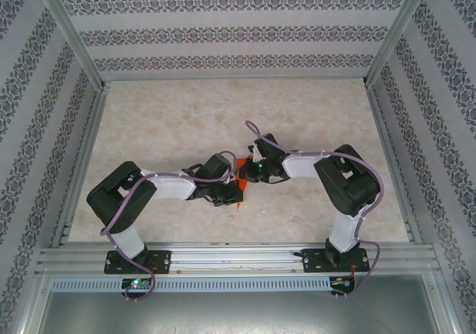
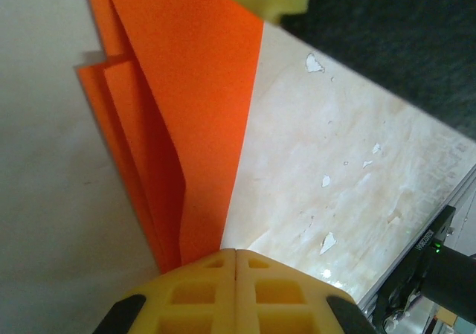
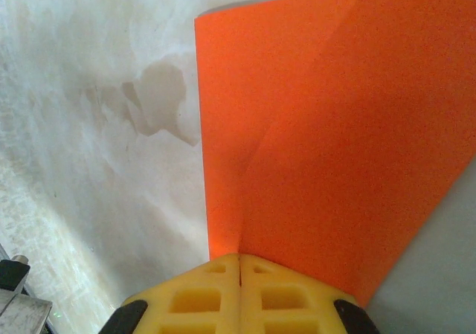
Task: Fold a paper plane with a square sheet of paper (fold left side to right side)
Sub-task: Fold the wing for the fifth time at the center of the table.
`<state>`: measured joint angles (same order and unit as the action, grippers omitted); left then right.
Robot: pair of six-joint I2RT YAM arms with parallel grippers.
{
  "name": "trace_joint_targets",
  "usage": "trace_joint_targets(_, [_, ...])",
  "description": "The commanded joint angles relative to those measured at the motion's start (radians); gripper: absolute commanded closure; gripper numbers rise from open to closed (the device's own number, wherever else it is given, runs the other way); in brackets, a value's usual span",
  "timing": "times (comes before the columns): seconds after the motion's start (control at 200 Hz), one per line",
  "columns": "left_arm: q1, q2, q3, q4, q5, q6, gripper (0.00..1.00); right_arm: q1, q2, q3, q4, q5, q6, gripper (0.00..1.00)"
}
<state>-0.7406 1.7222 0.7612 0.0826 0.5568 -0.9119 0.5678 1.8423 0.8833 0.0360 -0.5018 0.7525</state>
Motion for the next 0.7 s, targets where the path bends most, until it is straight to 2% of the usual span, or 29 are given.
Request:
trace_joint_targets(0.0, [-0.006,0.021,-0.024,0.023,-0.001,-0.025,0.96,0.023,0.089,-0.043,-0.163,0.114,-0.026,1.00])
trace_joint_targets(0.58, [-0.008,-0.023,-0.117,0.063,-0.005,-0.045,0.97,0.024,0.099,-0.033,-0.180,0.118,-0.027,1.00])
trace_joint_targets(0.694, [-0.005,-0.045,-0.101,0.064,-0.008,-0.040,0.93,0.026,0.101,-0.033,-0.180,0.117,-0.027,1.00])
